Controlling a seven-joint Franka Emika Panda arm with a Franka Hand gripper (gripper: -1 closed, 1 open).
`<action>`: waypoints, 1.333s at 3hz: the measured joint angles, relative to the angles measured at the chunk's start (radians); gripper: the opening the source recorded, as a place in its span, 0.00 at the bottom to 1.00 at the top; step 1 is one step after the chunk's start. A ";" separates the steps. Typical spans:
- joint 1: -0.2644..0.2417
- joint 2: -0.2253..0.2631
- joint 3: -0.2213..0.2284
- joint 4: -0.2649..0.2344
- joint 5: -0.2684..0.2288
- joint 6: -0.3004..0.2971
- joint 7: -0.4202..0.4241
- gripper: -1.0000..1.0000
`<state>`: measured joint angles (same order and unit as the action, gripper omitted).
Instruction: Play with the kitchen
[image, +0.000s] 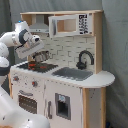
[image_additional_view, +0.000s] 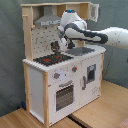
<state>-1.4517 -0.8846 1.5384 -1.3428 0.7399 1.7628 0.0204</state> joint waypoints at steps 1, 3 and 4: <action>-0.054 0.000 0.057 0.074 0.009 0.007 0.021 0.00; -0.144 0.000 0.193 0.200 0.030 0.023 0.031 0.00; -0.160 0.000 0.272 0.211 0.033 0.021 0.008 0.00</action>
<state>-1.6117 -0.8844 1.8105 -1.1320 0.7733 1.7840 0.0288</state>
